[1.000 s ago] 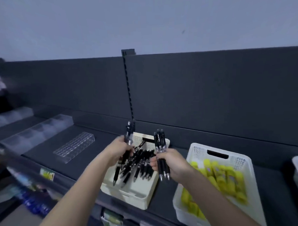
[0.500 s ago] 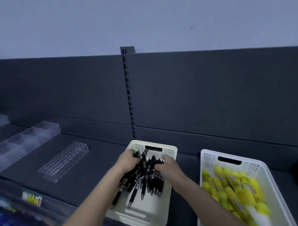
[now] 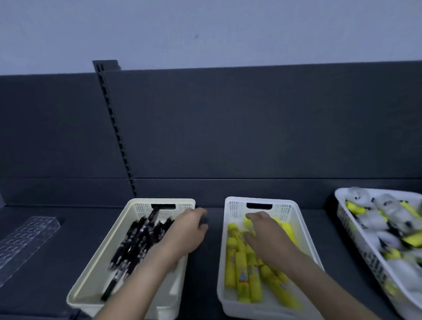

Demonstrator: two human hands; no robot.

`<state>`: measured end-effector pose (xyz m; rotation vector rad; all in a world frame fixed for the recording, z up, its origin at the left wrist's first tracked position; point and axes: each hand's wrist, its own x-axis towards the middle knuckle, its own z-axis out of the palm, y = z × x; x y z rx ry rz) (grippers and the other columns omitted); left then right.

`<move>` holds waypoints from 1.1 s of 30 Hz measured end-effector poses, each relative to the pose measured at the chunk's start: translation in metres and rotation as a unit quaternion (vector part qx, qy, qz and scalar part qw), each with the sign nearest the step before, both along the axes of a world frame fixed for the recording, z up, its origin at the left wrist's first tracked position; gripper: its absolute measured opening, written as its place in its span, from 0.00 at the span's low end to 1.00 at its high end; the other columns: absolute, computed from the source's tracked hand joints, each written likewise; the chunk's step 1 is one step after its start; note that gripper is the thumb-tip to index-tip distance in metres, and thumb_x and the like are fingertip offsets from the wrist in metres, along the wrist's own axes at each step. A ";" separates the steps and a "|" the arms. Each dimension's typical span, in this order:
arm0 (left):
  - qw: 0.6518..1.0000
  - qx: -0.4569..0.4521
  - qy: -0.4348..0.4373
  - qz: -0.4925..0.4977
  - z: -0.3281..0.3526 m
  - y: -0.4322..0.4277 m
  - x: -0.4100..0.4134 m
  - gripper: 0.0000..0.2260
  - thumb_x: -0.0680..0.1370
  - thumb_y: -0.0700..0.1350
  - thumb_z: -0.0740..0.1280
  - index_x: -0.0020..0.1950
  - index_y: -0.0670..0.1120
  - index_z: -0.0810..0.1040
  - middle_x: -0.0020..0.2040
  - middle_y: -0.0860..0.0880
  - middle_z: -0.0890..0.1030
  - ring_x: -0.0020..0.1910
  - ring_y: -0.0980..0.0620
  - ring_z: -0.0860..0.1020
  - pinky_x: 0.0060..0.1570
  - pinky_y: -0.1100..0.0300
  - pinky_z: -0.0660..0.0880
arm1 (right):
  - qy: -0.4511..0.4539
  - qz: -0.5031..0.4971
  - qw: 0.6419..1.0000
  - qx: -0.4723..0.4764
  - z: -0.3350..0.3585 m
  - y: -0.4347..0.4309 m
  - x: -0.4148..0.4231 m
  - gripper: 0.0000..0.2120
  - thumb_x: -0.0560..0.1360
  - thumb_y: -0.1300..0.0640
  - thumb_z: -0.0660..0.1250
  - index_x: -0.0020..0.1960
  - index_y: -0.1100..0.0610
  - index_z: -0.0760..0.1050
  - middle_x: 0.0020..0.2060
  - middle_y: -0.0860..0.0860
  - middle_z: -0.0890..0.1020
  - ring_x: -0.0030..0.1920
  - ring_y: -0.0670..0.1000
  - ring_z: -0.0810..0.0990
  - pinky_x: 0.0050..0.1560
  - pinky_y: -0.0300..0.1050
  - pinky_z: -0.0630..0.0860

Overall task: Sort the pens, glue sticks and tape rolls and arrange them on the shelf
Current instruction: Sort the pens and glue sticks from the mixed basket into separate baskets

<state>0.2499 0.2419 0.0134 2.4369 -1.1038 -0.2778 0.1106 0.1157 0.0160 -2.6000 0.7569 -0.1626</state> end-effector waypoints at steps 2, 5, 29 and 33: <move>0.999 0.007 -0.027 -0.025 0.003 -0.018 -0.017 0.16 0.78 0.42 0.60 0.66 0.43 0.70 0.62 0.43 0.73 0.63 0.44 0.70 0.60 0.58 0.67 | 0.010 -0.019 1.000 -0.014 0.000 -0.015 -0.023 0.20 0.79 0.55 0.57 0.70 0.57 0.63 0.66 0.54 0.68 0.65 0.53 0.70 0.62 0.44 0.69; 0.996 0.028 -0.059 -0.055 0.008 -0.050 -0.050 0.19 0.79 0.44 0.59 0.70 0.45 0.66 0.66 0.44 0.70 0.67 0.45 0.68 0.63 0.55 0.67 | 0.020 -0.047 0.998 -0.042 0.001 -0.042 -0.062 0.18 0.79 0.54 0.56 0.67 0.58 0.66 0.63 0.55 0.70 0.63 0.54 0.71 0.59 0.45 0.70; 0.990 0.085 -0.048 -0.106 -0.017 -0.284 -0.266 0.08 0.76 0.38 0.56 0.48 0.38 0.73 0.49 0.42 0.76 0.50 0.41 0.75 0.46 0.51 0.75 | 0.097 -0.067 0.992 -0.037 -0.037 -0.267 -0.312 0.08 0.77 0.56 0.60 0.50 0.59 0.72 0.48 0.55 0.78 0.53 0.56 0.77 0.45 0.46 0.73; 0.986 0.115 -0.078 -0.097 -0.021 -0.305 -0.259 0.03 0.75 0.37 0.56 0.44 0.41 0.68 0.47 0.40 0.74 0.43 0.43 0.72 0.38 0.54 0.68 | 0.164 -0.018 0.982 -0.097 -0.044 -0.266 -0.294 0.07 0.77 0.53 0.61 0.48 0.58 0.70 0.52 0.56 0.79 0.56 0.57 0.75 0.54 0.48 0.70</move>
